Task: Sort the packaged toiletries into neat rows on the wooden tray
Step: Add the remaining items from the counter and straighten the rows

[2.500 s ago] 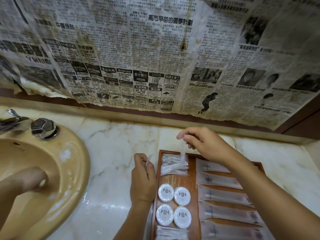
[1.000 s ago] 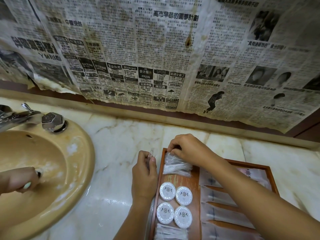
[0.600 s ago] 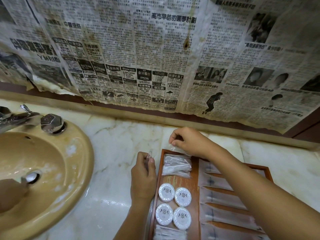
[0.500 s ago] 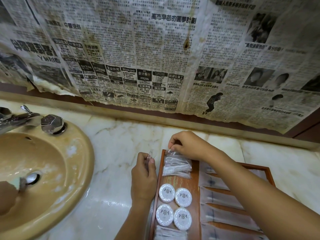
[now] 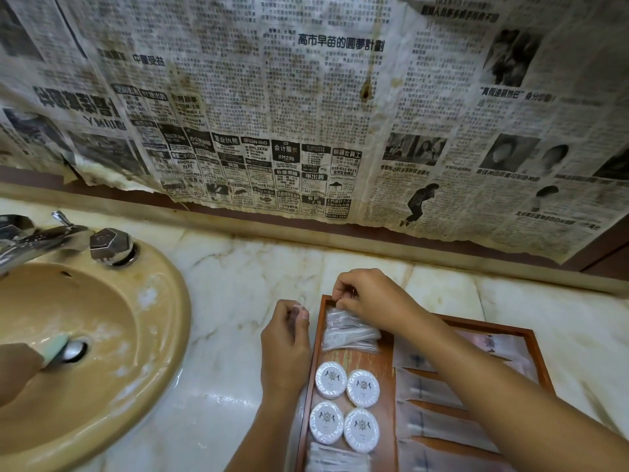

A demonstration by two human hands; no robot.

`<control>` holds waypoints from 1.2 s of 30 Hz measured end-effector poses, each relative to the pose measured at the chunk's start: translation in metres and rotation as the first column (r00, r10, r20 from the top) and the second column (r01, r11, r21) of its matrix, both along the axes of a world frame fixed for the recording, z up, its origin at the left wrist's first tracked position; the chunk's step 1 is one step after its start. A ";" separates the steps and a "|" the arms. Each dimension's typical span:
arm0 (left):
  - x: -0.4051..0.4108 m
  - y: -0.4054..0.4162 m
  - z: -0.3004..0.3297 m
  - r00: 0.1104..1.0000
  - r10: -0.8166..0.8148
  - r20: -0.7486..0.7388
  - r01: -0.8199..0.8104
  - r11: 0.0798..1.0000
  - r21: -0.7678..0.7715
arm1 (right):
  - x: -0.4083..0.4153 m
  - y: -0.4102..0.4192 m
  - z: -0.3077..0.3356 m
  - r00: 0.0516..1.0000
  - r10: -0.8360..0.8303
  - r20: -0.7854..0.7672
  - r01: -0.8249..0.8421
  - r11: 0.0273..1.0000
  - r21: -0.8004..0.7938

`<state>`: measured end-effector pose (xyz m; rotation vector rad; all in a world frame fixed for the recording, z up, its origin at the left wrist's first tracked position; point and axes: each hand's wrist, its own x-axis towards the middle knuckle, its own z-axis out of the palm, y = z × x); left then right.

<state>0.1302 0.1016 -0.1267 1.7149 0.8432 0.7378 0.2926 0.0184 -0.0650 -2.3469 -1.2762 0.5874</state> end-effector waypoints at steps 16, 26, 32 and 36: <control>0.043 0.008 0.052 0.984 -0.062 0.167 0.116 0.935 -0.334 | -0.005 -0.018 0.009 0.902 -0.135 -0.409 0.259 0.929 0.264; 0.055 -0.003 0.072 0.973 0.002 0.233 0.125 0.840 -0.529 | -0.014 -0.027 0.005 0.819 -0.185 -0.544 0.413 0.847 0.334; 0.038 0.008 0.055 0.999 -0.035 0.000 0.034 0.978 -0.204 | -0.001 -0.044 0.009 0.872 -0.249 -0.422 0.379 0.888 0.260; 0.021 0.008 0.044 0.986 -0.117 -0.121 0.132 0.984 0.123 | -0.002 -0.054 0.001 0.933 -0.251 -0.260 0.287 0.952 0.112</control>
